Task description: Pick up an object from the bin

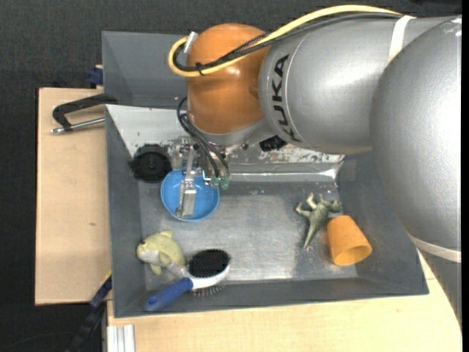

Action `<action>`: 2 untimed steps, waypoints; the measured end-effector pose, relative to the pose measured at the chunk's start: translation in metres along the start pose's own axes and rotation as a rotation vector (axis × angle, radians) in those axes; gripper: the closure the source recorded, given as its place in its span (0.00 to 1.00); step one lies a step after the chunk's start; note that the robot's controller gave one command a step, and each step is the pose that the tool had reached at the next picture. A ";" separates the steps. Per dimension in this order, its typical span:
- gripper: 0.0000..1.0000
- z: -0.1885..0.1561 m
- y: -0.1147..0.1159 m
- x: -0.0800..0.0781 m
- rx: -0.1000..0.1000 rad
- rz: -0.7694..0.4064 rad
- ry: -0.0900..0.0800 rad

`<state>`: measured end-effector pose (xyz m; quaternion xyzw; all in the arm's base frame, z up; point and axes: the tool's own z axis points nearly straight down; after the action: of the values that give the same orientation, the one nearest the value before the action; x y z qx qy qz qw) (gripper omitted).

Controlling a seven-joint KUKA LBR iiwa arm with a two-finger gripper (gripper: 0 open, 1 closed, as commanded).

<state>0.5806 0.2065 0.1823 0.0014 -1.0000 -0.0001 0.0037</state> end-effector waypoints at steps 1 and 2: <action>0.00 0.107 -0.049 0.032 0.002 -0.026 -0.001; 1.00 0.102 -0.046 0.030 -0.002 -0.028 -0.010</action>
Offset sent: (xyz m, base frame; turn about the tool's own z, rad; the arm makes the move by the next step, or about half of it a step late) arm -0.0314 -0.0475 -0.1033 -0.0277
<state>0.5502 0.1603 0.0804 0.0152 -0.9999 -0.0013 -0.0012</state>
